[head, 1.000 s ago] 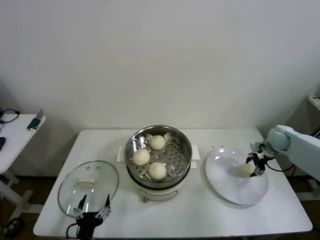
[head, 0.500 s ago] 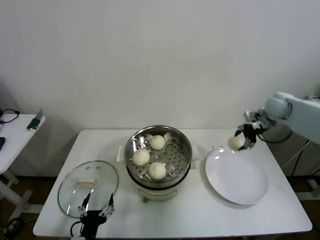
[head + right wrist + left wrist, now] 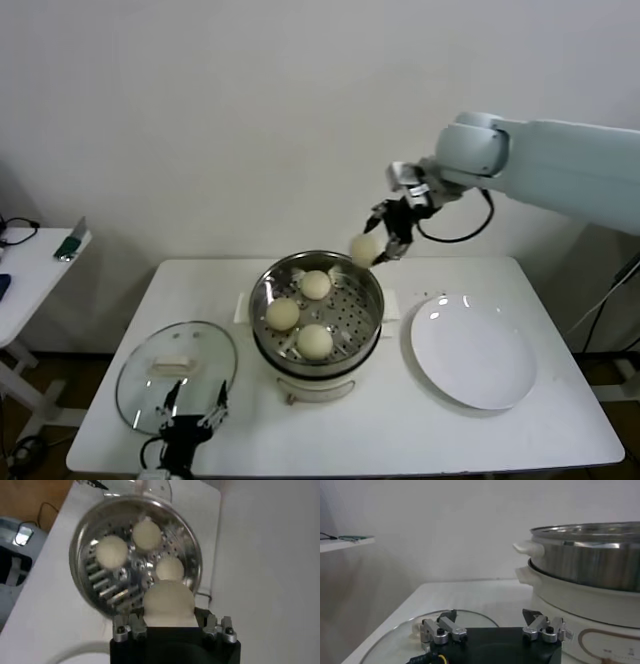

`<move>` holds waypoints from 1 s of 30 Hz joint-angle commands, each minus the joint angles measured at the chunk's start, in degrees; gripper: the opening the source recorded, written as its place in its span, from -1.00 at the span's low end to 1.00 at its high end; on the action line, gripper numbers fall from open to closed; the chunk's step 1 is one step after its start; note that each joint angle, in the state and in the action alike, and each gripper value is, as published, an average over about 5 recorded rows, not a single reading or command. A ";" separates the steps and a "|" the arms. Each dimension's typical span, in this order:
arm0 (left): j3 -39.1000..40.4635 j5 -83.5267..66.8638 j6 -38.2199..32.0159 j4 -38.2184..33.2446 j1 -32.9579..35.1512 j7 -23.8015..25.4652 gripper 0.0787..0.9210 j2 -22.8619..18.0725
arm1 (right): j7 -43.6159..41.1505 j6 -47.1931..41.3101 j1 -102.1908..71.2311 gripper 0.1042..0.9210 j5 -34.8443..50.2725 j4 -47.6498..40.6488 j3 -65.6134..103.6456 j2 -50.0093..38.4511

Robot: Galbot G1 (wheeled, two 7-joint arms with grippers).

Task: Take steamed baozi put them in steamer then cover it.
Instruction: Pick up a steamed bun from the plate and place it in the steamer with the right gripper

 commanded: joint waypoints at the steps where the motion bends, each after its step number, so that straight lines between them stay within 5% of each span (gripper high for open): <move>1: -0.37 -0.33 0.03 -0.24 0.19 0.03 0.77 0.08 | 6.00 -5.42 -8.06 0.41 1.01 4.19 -0.41 6.67; 14: -0.62 -0.28 0.03 -0.15 0.33 0.07 0.77 0.02 | 6.90 -5.53 -16.90 0.41 -8.27 -1.35 -0.57 5.66; 30: -0.51 -0.21 -0.05 -0.51 0.40 0.07 0.77 0.07 | 8.43 -4.42 -17.64 0.47 -6.24 -3.49 2.56 5.64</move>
